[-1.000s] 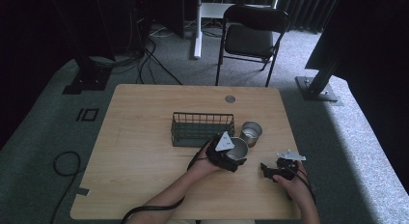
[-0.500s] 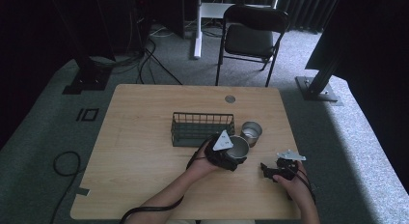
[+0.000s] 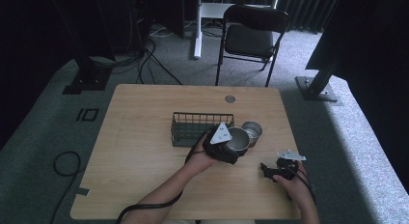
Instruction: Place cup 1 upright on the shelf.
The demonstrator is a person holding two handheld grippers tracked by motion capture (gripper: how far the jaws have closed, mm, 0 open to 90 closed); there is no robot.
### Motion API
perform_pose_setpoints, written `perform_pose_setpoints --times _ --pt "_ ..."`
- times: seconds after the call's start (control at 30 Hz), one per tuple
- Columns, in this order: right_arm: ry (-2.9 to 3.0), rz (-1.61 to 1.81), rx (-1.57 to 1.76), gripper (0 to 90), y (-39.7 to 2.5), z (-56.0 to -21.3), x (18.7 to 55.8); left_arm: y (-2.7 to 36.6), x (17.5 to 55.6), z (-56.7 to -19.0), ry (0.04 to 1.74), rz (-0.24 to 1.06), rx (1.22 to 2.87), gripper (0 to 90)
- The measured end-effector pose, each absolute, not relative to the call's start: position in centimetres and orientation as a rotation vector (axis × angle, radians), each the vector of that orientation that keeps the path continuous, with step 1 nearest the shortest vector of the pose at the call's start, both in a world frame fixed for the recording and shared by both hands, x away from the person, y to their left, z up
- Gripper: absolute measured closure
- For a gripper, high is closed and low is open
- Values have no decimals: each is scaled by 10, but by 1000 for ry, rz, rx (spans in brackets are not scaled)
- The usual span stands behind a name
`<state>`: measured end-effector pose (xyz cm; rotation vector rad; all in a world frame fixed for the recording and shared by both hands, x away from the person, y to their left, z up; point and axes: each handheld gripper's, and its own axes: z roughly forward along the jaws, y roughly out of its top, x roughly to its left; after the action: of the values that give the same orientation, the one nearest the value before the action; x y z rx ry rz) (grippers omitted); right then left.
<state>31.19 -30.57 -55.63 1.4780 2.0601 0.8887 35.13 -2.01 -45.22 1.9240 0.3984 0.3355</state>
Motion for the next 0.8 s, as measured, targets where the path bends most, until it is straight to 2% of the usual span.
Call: perform_pose_setpoints --times 0.8 --pt "2059 890 1478 113 -306 -556 312 15 371 -411 518 486 1877 142"
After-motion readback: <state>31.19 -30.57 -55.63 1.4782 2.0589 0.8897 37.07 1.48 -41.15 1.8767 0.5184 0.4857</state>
